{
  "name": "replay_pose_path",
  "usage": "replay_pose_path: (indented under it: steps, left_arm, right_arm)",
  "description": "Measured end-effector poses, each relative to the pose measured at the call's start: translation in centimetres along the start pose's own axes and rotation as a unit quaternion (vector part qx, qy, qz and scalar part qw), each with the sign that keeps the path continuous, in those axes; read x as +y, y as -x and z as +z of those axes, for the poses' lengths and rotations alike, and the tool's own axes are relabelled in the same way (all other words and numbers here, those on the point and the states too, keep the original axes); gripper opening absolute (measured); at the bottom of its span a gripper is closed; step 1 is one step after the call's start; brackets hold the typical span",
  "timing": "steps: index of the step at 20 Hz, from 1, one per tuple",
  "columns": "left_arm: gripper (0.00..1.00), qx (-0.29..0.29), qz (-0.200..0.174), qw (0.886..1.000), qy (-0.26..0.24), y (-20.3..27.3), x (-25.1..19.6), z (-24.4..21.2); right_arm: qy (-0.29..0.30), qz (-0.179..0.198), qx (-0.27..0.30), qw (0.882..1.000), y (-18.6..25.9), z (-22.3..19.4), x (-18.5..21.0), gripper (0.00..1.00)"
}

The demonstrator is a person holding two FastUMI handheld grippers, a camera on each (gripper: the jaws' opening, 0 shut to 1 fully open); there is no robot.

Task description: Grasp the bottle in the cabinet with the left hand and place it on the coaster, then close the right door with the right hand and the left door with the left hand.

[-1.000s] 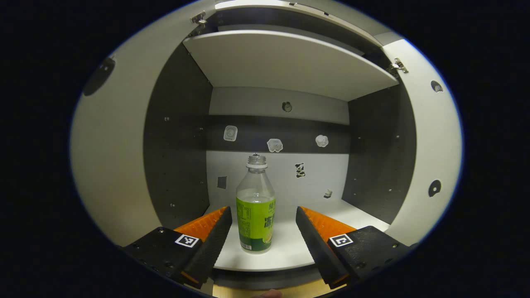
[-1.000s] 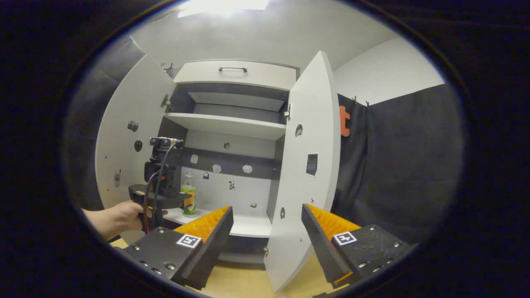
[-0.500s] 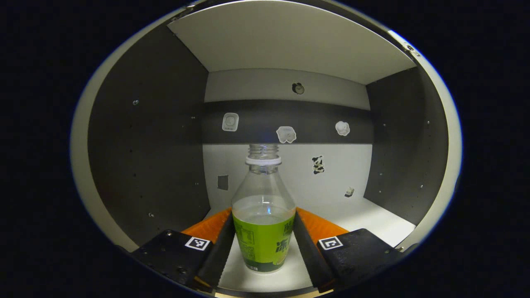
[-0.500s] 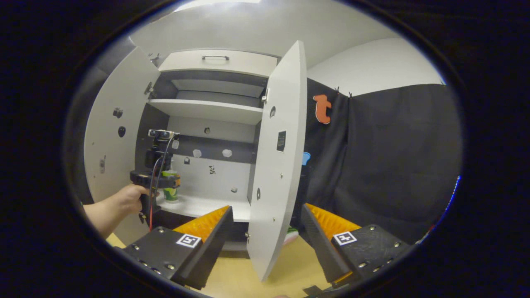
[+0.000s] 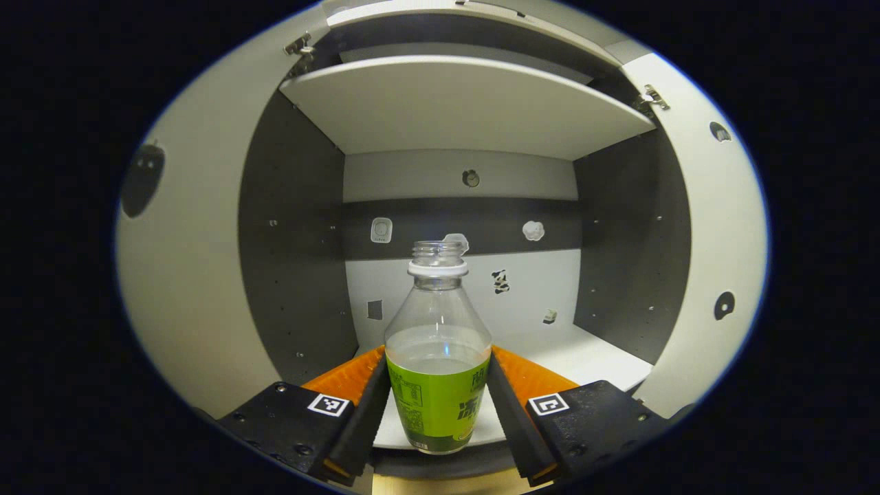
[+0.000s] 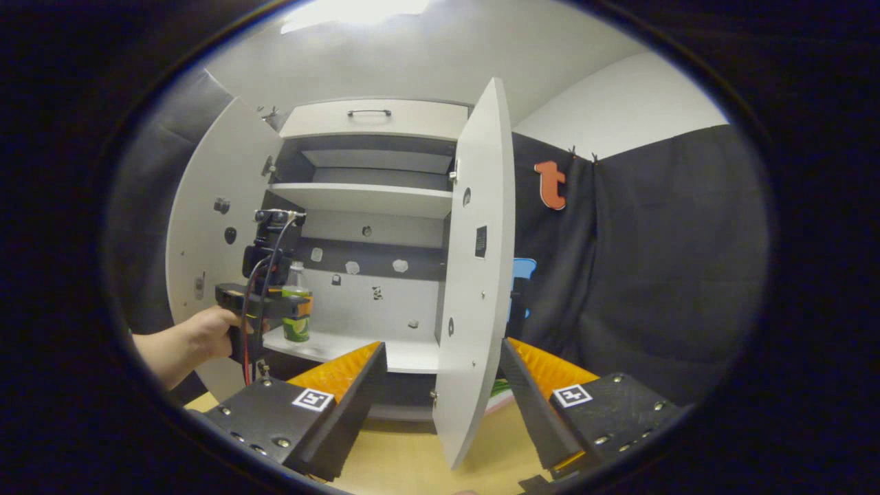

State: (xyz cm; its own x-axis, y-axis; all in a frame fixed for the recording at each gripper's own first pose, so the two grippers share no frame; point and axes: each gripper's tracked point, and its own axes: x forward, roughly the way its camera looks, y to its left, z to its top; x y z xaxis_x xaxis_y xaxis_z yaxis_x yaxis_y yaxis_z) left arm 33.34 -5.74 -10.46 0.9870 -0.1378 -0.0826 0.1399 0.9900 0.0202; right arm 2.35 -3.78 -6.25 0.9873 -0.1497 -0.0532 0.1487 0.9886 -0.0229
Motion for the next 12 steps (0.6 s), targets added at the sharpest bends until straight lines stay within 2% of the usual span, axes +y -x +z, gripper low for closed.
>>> replay_pose_path:
  steps: [4, 8, 12]
  left_arm:
    - [0.8, -0.008, -0.008, 1.0, 0.003, 5.8, -1.1, 1.1]
    - [0.8, -0.022, 0.001, 1.0, -0.005, 11.1, -1.6, 1.2]
    - [0.8, -0.007, 0.034, 0.999, 0.005, 16.8, -0.9, -1.6]
  right_arm:
    - [-0.009, 0.023, -0.007, 1.0, 1.8, 0.4, -0.4, 1.0]
    - [-0.013, 0.065, -0.012, 0.998, 4.4, 0.3, -0.1, 1.0]
    - [-0.022, 0.098, -0.018, 0.995, 6.1, 0.3, -1.1, 1.0]
